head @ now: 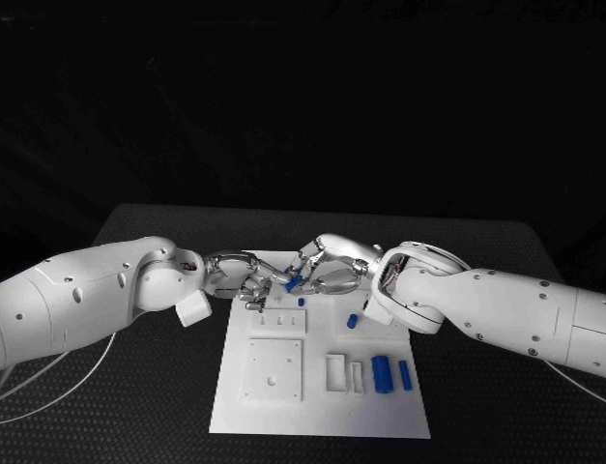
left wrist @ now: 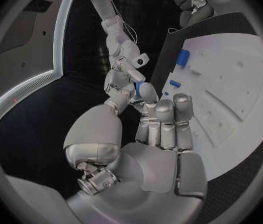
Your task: Assemble the parts on the task board
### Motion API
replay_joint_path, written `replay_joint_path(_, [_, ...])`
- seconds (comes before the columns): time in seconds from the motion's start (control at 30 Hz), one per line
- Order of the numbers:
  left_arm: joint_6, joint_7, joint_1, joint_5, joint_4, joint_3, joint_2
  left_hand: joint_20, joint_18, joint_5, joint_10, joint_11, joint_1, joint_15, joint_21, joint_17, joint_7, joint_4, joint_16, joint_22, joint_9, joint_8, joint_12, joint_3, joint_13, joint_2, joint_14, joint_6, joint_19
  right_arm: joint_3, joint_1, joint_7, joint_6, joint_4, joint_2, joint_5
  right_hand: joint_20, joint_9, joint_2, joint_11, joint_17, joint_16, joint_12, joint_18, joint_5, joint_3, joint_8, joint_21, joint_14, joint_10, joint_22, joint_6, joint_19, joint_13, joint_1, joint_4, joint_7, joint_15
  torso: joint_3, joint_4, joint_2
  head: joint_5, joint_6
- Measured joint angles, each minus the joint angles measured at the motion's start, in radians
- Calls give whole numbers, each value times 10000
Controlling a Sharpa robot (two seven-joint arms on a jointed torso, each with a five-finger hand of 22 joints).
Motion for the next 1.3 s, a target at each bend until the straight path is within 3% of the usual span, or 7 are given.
replay_joint_path(0.2, [-3, 0, 2, -11, 1, 4, -1, 0, -1, 0, 0, 0, 50, 2, 0, 0, -16, 3, 0, 8, 0, 7, 0, 38, 0, -40, -1, 17, 0, -4, -4, -25, 3, 9, -2, 142, 0, 0, 0, 0, 0, 0, 0, -1, -1, 28, 0, 0, 0, 0, 0, 0, 0, -1, 1, 28, 0, 0, 3, -2, 7, -15, -5])
replay_joint_path(0.47, [-10, 29, 2, -22, -3, 4, 1, 0, 0, 44, 39, -38, 464, -26, 0, 1, -34, -132, 39, 7, -27, 68, 0, 187, -4, 356, 28, 180, 1, -4, -5, -37, 13, 5, 6, 244, 0, 0, 1, 0, 9, 0, 0, -1, -9, 27, 0, 0, 0, 0, 0, 0, 0, 9, 1, 29, -1, 1, 6, -1, 5, -15, -15])
replay_joint_path(0.57, [-24, 40, 2, -23, 0, 2, 1, 0, 0, 607, 39, -39, 503, -25, 0, 1, -38, -200, 39, 7, -67, 67, 0, 223, -18, 396, 29, 254, 1, -4, -5, -39, 13, 2, 6, 259, 0, 0, 1, 0, 15, 0, 0, 0, -9, 27, -1, 0, 0, 0, 0, 0, 0, 9, 1, 29, -1, 1, 7, -1, 2, -15, -23])
replay_joint_path(0.7, [-66, 58, 2, -25, 15, 1, 6, 0, -4, 2038, 40, -39, 454, -25, 0, -1, -56, -305, 39, 6, -96, 132, 0, 164, -18, 362, 30, 336, 1, -2, -4, -39, 14, 2, 14, 277, 0, 0, 1, 0, 18, 0, 0, 0, 39, 55, -3, 0, -1, 0, 0, 0, 0, 9, 1, 1, -1, 1, 6, -2, 1, -15, -24])
replay_joint_path(0.83, [-105, 73, -1, -24, 15, -3, 21, 0, -11, 2683, 9, -70, 244, -43, 0, -9, -57, -362, 39, 6, -97, 174, 0, 111, -17, 514, 11, 409, 1, 0, -3, -44, 14, -7, 17, 287, 0, 34, 0, 37, 29, 0, 0, 0, 48, 54, -4, 0, -1, 36, 0, 0, 0, 20, 0, 1, -1, 1, 1, -3, 1, -22, -20])
replay_joint_path(1.1, [-183, 91, -6, -17, 17, -9, 33, 0, -23, 2730, 43, -106, -88, -42, 0, -9, -91, -371, 49, 5, -133, 214, 0, 118, -17, 741, 6, 444, 1, 3, -3, -83, 13, -25, 23, 283, 0, 37, 0, 37, 41, 0, 0, -1, 137, 82, -16, 0, -2, 35, 3, -1, 0, 31, 0, -28, -1, 2, 0, -2, 2, -2, -34])
replay_joint_path(1.3, [-266, 142, -10, -15, 30, -13, 31, 0, -78, 2707, 114, -178, -66, -62, 38, -8, -181, -661, 83, 4, -137, 271, 0, 260, -37, 1051, -5, 539, 1, 8, 1, -120, 13, -42, 25, 257, 0, 37, -1, 37, 56, 0, 0, -1, 273, 104, -64, 0, -3, 36, 13, -1, 0, 54, -1, -5, -2, 3, 2, 0, 2, 10, -42])
